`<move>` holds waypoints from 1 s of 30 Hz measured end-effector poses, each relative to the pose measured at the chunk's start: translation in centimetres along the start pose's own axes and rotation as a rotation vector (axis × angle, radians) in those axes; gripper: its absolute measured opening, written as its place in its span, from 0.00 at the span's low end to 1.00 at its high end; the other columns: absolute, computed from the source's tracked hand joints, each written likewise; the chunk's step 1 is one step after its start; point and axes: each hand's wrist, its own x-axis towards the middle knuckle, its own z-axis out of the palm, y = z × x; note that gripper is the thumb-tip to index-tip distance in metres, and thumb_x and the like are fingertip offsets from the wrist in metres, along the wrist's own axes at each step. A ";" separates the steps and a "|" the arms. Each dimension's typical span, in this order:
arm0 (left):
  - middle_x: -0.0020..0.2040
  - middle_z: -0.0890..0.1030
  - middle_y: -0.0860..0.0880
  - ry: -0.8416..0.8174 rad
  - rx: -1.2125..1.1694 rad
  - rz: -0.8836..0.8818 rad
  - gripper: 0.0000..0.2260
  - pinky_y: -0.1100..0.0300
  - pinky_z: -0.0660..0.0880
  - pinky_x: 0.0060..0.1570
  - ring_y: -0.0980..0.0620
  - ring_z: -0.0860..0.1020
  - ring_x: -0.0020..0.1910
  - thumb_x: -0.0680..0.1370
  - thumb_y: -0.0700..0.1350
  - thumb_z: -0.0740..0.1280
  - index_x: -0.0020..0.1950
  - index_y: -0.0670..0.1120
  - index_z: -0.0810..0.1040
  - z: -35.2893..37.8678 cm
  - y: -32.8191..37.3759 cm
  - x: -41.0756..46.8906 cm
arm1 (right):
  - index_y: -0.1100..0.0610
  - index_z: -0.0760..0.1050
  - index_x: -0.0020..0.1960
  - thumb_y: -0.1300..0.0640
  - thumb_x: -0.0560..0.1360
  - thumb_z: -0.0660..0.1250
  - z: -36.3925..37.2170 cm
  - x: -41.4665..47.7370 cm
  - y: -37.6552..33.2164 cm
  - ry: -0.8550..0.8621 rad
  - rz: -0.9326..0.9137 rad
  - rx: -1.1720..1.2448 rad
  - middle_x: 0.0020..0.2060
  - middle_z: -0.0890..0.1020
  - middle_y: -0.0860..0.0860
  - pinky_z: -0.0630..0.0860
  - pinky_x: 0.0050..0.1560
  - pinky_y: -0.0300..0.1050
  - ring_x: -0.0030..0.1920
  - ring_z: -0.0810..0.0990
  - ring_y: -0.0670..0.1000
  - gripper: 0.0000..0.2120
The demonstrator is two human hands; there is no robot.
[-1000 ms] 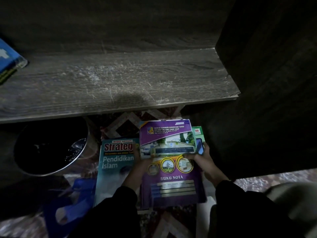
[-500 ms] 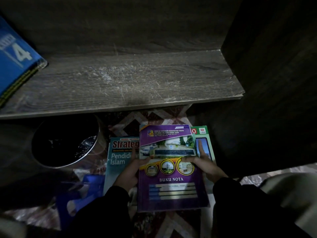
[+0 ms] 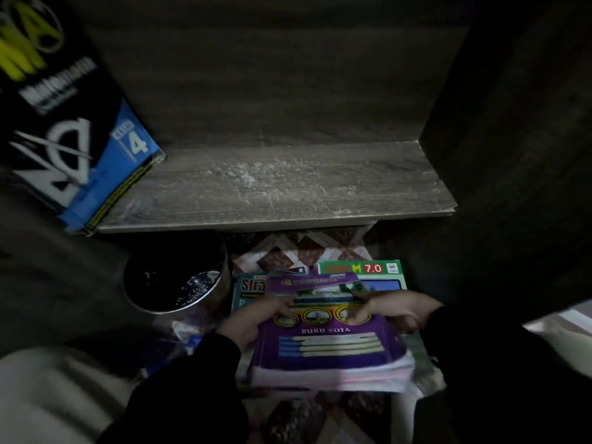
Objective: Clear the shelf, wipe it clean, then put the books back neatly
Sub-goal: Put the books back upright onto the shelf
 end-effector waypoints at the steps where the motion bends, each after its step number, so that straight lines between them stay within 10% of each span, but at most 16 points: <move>1: 0.39 0.84 0.45 -0.021 0.013 -0.010 0.14 0.62 0.79 0.29 0.50 0.82 0.32 0.77 0.32 0.61 0.56 0.46 0.77 -0.5 0.5 -1.7 | 0.60 0.72 0.64 0.69 0.74 0.67 0.9 -1.5 -1.1 -0.025 -0.006 -0.037 0.43 0.85 0.57 0.82 0.36 0.44 0.37 0.85 0.51 0.19; 4: 0.37 0.84 0.46 -0.088 0.025 0.023 0.11 0.63 0.79 0.32 0.52 0.82 0.31 0.78 0.32 0.61 0.54 0.42 0.78 -2.0 1.4 -6.6 | 0.61 0.78 0.48 0.63 0.76 0.67 3.9 -6.4 -3.8 -0.040 -0.025 -0.111 0.32 0.84 0.55 0.79 0.29 0.39 0.28 0.83 0.48 0.03; 10: 0.47 0.84 0.41 0.043 -0.029 0.254 0.17 0.56 0.80 0.44 0.46 0.83 0.42 0.72 0.31 0.69 0.58 0.46 0.80 -4.2 2.5 -17.3 | 0.51 0.60 0.75 0.63 0.67 0.74 8.6 -14.4 -6.8 0.030 -0.168 -0.191 0.42 0.84 0.54 0.81 0.33 0.43 0.38 0.85 0.52 0.40; 16: 0.50 0.84 0.42 0.199 -0.077 0.582 0.31 0.56 0.80 0.48 0.43 0.83 0.48 0.59 0.33 0.76 0.60 0.52 0.79 -6.3 6.6 -25.1 | 0.42 0.55 0.76 0.69 0.65 0.72 10.7 -16.7 -14.8 -0.007 -0.382 -0.300 0.46 0.83 0.50 0.82 0.42 0.49 0.45 0.85 0.55 0.48; 21: 0.60 0.79 0.51 0.560 0.025 0.938 0.34 0.50 0.71 0.65 0.50 0.79 0.56 0.67 0.32 0.75 0.66 0.59 0.73 -9.5 9.5 -23.2 | 0.41 0.45 0.77 0.77 0.65 0.71 11.9 -11.9 -23.9 0.056 -0.677 -0.511 0.55 0.76 0.44 0.78 0.48 0.37 0.51 0.80 0.44 0.56; 27: 0.68 0.67 0.43 1.053 0.130 1.254 0.33 0.55 0.64 0.70 0.46 0.67 0.71 0.73 0.33 0.71 0.58 0.72 0.70 -12.9 12.2 -17.6 | 0.23 0.31 0.65 0.77 0.61 0.73 14.7 -3.9 -32.7 0.179 -1.131 -0.628 0.63 0.75 0.59 0.79 0.49 0.65 0.54 0.80 0.65 0.69; 30: 0.65 0.67 0.34 1.263 0.114 1.381 0.34 0.63 0.64 0.67 0.36 0.68 0.68 0.71 0.28 0.70 0.62 0.64 0.71 -15.0 13.2 -14.0 | 0.23 0.26 0.63 0.72 0.67 0.73 15.8 -1.1 -35.1 0.261 -1.252 -0.690 0.58 0.79 0.61 0.80 0.47 0.59 0.50 0.82 0.63 0.66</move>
